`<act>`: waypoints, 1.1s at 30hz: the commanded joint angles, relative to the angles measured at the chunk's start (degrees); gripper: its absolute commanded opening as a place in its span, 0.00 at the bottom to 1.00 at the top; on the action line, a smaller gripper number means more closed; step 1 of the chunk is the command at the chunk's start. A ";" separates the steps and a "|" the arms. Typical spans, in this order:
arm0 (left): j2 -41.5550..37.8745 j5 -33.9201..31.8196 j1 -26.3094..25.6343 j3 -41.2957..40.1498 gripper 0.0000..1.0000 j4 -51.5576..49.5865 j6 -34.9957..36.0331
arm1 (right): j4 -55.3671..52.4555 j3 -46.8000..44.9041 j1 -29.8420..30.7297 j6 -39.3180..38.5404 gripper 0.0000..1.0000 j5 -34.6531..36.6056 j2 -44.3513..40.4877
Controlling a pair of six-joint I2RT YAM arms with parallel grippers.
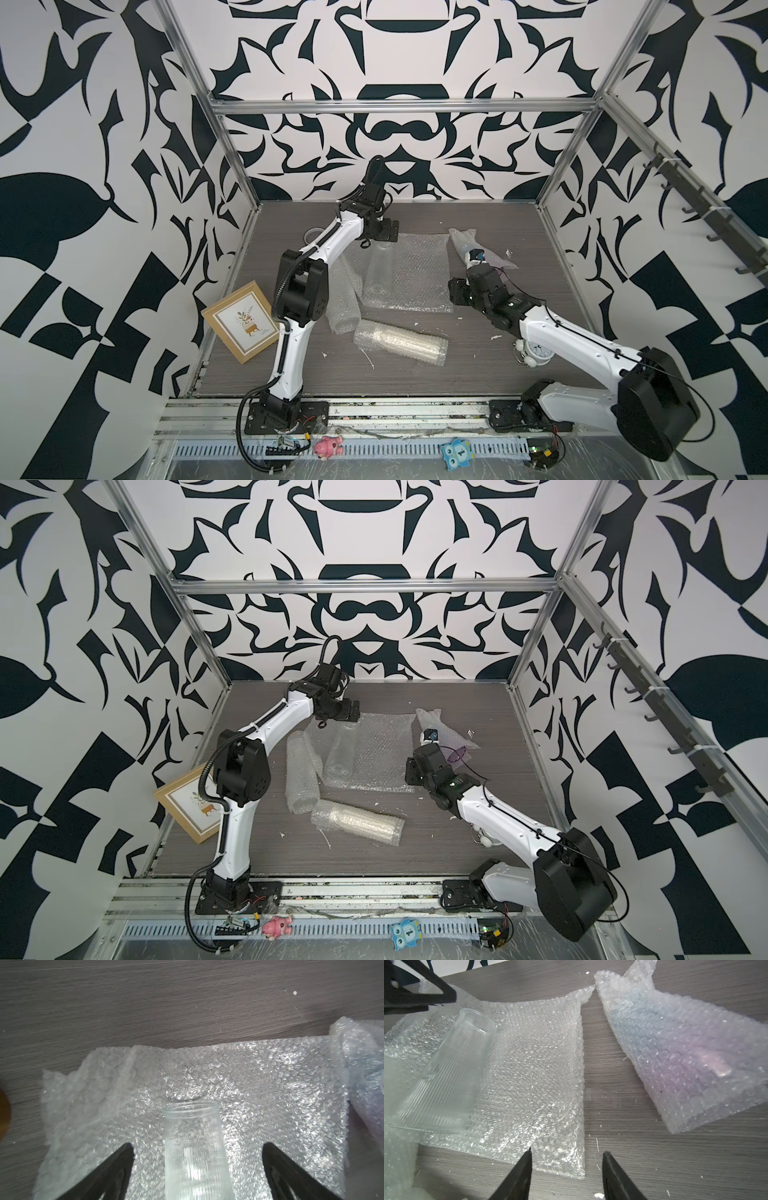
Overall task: Unwrap the vase from the bubble wrap
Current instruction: Pick up the vase from the bubble wrap.
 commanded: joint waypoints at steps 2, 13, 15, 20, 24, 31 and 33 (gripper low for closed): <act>4.68 -4.13 -1.20 6.79 1.00 -8.62 2.11 | -1.04 2.38 0.80 -0.47 0.56 -1.77 -1.47; 16.40 -8.43 -2.77 21.47 0.97 -17.98 1.32 | -3.37 1.63 1.21 -0.24 0.56 -2.89 -1.18; 18.01 -8.68 -2.87 23.01 0.95 -18.91 1.19 | -3.44 1.36 1.18 -0.20 0.56 -2.89 -1.14; 20.52 -9.85 -3.14 24.86 0.93 -19.24 1.58 | -2.78 0.97 1.19 -0.11 0.55 -3.38 -0.36; 22.61 -9.71 -3.13 27.25 0.91 -20.05 1.81 | -2.68 0.71 1.24 -0.03 0.55 -3.51 0.18; 24.26 -8.80 -3.13 28.51 0.86 -20.65 1.94 | -2.10 0.49 1.21 0.22 0.54 -3.46 0.27; 24.26 -8.79 -3.05 28.68 0.80 -20.69 2.18 | -1.97 0.63 1.20 0.16 0.54 -3.43 0.16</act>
